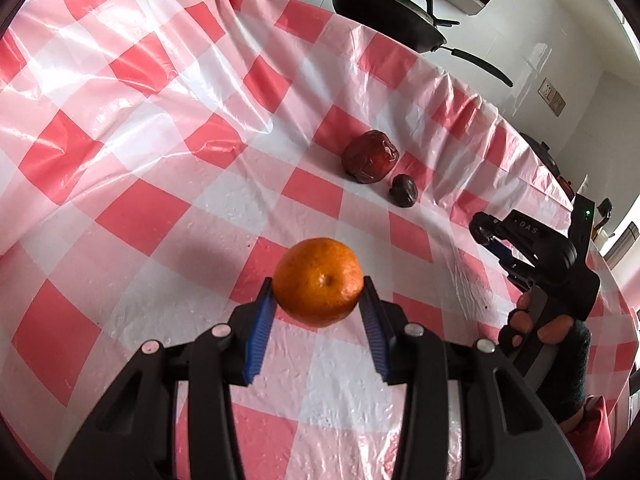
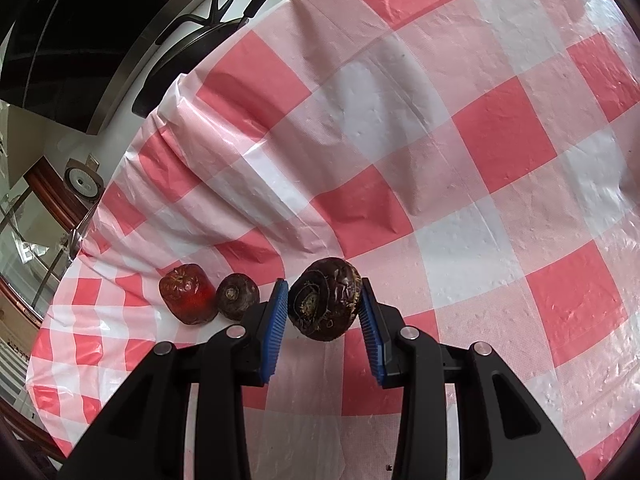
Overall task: Organize fruits
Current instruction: 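Carry the mangosteen and orange over the white box with both tools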
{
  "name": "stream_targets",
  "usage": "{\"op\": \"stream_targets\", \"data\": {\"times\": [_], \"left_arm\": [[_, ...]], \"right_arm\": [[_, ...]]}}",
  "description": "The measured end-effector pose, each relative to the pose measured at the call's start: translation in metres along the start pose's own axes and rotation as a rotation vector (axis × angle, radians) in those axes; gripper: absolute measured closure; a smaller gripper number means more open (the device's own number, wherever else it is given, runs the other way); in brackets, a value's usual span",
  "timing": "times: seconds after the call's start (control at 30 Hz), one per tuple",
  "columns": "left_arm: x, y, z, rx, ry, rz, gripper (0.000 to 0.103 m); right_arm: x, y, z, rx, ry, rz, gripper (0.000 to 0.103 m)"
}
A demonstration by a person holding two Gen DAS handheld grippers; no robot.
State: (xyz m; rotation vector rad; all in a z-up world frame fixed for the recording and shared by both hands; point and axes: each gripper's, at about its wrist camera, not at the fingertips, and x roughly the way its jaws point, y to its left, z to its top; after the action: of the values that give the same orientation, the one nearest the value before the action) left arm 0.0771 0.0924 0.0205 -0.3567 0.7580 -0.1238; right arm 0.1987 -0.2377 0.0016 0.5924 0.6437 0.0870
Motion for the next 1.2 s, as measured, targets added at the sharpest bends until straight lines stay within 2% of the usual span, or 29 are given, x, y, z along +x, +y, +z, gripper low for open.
{"op": "stream_targets", "data": {"times": [0.13, 0.23, 0.37, 0.43, 0.53, 0.67, 0.87, 1.03, 1.2], "left_arm": [[0.002, -0.001, 0.0, 0.007, 0.018, -0.008, 0.061], [0.004, -0.001, 0.0, 0.009, 0.031, -0.008, 0.06], [0.003, 0.001, 0.0, -0.003, 0.03, -0.016, 0.06], [0.004, 0.003, 0.0, -0.014, 0.042, -0.032, 0.06], [0.006, 0.009, 0.001, -0.049, 0.06, -0.046, 0.061], [-0.003, 0.018, -0.002, -0.089, 0.037, -0.05, 0.061], [-0.039, 0.022, -0.032, -0.054, 0.03, 0.033, 0.06], [-0.074, 0.027, -0.06, -0.03, 0.013, 0.04, 0.06], [-0.091, 0.029, -0.075, -0.003, 0.011, 0.022, 0.06]], "right_arm": [[0.0, 0.0, -0.003, 0.008, 0.033, 0.014, 0.067], [-0.003, -0.012, -0.011, 0.103, 0.1, 0.072, 0.067], [-0.032, -0.01, -0.034, 0.124, 0.081, 0.079, 0.067], [-0.045, 0.0, -0.05, 0.101, 0.087, 0.084, 0.067], [-0.07, 0.025, -0.076, -0.032, 0.07, 0.051, 0.067], [-0.096, 0.043, -0.111, -0.096, 0.096, 0.039, 0.067], [-0.137, 0.063, -0.162, -0.179, 0.14, 0.052, 0.067], [-0.155, 0.075, -0.186, -0.237, 0.157, 0.068, 0.067], [-0.162, 0.083, -0.195, -0.278, 0.148, 0.08, 0.067]]}}
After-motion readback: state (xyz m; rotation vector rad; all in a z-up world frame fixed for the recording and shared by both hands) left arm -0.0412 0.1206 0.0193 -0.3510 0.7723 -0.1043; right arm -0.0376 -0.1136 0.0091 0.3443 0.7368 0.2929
